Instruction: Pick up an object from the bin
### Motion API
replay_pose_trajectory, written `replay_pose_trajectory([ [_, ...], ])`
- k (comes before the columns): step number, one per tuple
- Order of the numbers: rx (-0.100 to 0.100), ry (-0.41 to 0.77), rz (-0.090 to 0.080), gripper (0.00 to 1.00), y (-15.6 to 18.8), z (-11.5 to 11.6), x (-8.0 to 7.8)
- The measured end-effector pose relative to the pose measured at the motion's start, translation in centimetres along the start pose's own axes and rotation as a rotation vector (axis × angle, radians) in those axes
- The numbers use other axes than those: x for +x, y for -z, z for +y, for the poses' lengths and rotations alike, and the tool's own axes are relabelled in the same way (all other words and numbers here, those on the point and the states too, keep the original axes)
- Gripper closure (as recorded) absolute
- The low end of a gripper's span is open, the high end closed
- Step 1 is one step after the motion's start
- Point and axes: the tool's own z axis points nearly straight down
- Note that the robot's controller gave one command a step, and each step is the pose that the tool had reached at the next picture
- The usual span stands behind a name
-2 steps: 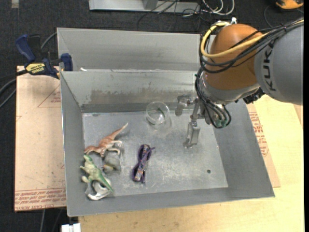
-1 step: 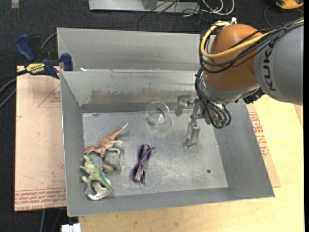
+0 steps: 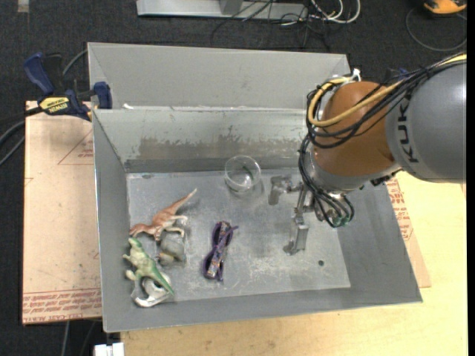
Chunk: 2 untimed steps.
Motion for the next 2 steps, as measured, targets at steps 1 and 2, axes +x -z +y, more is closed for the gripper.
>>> replay_pose_trajectory([
  [1, -0.002, 0.126, 0.009, 0.00, -1.8, 0.5, 2.2],
  [2, -0.001, 0.079, -0.002, 0.00, -4.4, 7.4, 0.4],
])
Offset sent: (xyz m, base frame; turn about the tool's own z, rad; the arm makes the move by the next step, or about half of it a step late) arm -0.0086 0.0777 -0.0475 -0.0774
